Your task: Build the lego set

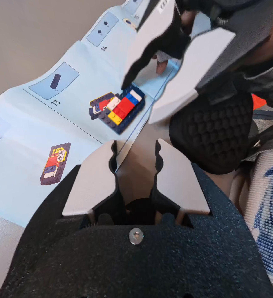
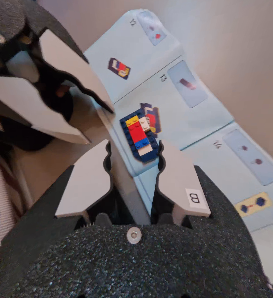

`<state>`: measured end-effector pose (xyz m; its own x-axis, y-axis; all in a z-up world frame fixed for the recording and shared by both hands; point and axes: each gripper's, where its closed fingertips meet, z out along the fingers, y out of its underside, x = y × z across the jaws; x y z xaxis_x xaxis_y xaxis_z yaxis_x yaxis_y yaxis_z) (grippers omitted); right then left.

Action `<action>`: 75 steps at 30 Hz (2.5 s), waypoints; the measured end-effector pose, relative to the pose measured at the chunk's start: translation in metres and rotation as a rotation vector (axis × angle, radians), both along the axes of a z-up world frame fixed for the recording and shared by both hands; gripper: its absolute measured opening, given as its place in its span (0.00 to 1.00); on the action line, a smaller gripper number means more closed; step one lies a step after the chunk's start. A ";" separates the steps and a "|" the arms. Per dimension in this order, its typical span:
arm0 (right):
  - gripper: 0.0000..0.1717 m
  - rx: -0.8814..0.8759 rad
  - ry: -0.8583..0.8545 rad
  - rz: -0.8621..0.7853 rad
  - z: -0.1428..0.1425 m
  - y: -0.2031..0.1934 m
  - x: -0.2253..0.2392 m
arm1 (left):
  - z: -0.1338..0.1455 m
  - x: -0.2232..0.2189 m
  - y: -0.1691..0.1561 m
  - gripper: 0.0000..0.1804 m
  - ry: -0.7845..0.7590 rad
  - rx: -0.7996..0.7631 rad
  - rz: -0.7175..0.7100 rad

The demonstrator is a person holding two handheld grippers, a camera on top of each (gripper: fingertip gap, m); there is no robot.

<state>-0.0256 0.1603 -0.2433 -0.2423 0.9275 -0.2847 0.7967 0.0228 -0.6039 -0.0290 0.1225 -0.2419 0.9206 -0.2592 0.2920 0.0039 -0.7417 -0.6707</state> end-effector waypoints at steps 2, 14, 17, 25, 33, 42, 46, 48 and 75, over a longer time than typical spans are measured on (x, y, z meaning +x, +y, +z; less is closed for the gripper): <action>0.35 -0.008 -0.005 0.000 0.001 -0.004 0.004 | 0.001 0.003 -0.001 0.21 -0.009 0.003 -0.023; 0.35 -0.170 -0.039 0.125 0.005 -0.056 0.015 | -0.002 -0.002 0.004 0.21 0.007 -0.076 -0.085; 0.35 -0.180 -0.015 0.177 0.010 -0.060 0.016 | 0.010 -0.018 -0.001 0.21 0.055 -0.042 -0.070; 0.28 0.021 0.005 0.324 0.001 -0.016 0.028 | -0.005 -0.063 -0.015 0.24 0.071 -0.136 -0.062; 0.26 -0.108 0.041 0.380 -0.001 -0.064 0.018 | -0.004 -0.044 -0.029 0.25 -0.009 -0.102 -0.066; 0.29 -0.218 0.057 0.357 0.012 -0.090 -0.009 | 0.002 -0.057 -0.038 0.29 0.028 -0.052 -0.018; 0.27 -0.244 0.061 0.422 0.029 -0.089 -0.001 | 0.009 -0.052 -0.036 0.30 0.070 0.009 -0.024; 0.23 -0.169 -0.003 0.429 0.023 -0.073 0.013 | 0.006 -0.063 -0.037 0.29 0.096 -0.003 0.014; 0.00 0.339 0.359 0.684 0.002 -0.052 -0.022 | 0.044 -0.068 -0.007 0.07 0.155 0.255 -0.012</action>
